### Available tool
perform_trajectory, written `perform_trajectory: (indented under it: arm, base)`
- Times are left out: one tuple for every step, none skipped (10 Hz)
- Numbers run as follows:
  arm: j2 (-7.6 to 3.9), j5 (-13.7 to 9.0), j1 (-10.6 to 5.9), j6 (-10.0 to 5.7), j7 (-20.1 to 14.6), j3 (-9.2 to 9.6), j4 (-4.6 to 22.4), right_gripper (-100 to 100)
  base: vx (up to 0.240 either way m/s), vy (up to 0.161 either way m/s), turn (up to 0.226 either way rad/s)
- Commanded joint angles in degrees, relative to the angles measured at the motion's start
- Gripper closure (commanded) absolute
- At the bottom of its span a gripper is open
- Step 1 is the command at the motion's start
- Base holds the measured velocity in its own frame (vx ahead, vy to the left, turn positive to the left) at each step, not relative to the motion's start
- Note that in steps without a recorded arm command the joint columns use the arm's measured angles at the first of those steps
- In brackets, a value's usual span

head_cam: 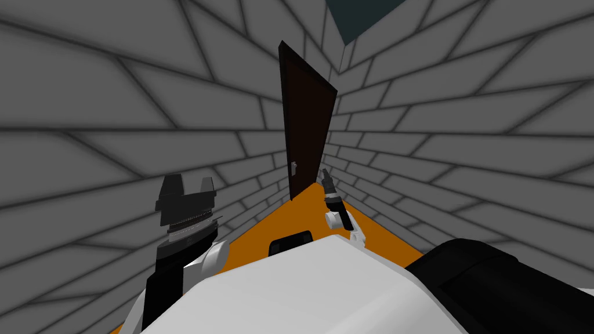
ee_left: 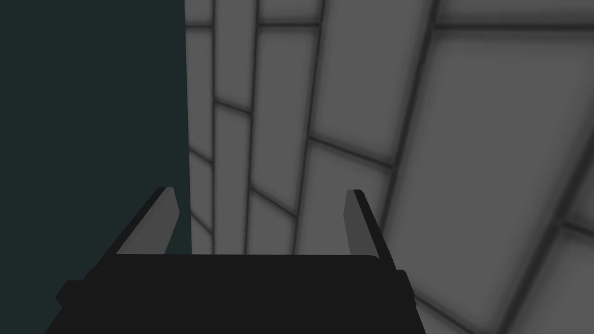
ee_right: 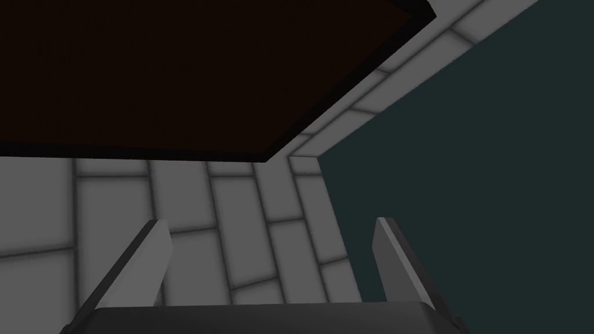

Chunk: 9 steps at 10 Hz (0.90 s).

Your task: Pull the door open

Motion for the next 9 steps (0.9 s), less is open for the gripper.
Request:
perform_trajectory:
  arm:
    - [-0.39, 1.42, -0.39, -0.13, 1.62, 0.49, 1.48, -100]
    - [-0.78, 2.22, -0.78, -0.22, 2.48, 0.62, 2.57, -100]
    - [-1.60, 3.93, -1.62, -0.42, 4.32, 0.90, 4.91, -100]
    - [-2.02, 4.81, -2.05, -0.52, 5.27, 1.04, 6.12, -100]
    - [-2.45, 5.69, -2.49, -0.62, 6.23, 1.18, 7.33, -100]
    - [-2.89, 6.63, -2.95, -0.73, 7.24, 1.33, 8.61, -100]
    - [-3.34, 7.56, -3.41, -0.84, 8.25, 1.49, 9.89, -100]
    - [-3.78, 8.50, -3.87, -0.94, 9.26, 1.64, 11.17, -100]
    - [-4.23, 9.46, -4.35, -1.06, 10.29, 1.79, 12.49, -100]
  base:
    - [0.086, -0.019, 0.048]
    - [0.097, -0.017, 0.040]
    - [0.151, -0.029, 0.086]
    - [0.142, -0.037, 0.078]
    - [0.099, -0.050, 0.046]
    - [0.088, -0.049, 0.060]
    - [0.086, -0.038, 0.051]
    - [0.087, -0.029, 0.053]
    - [0.102, -0.028, 0.054]
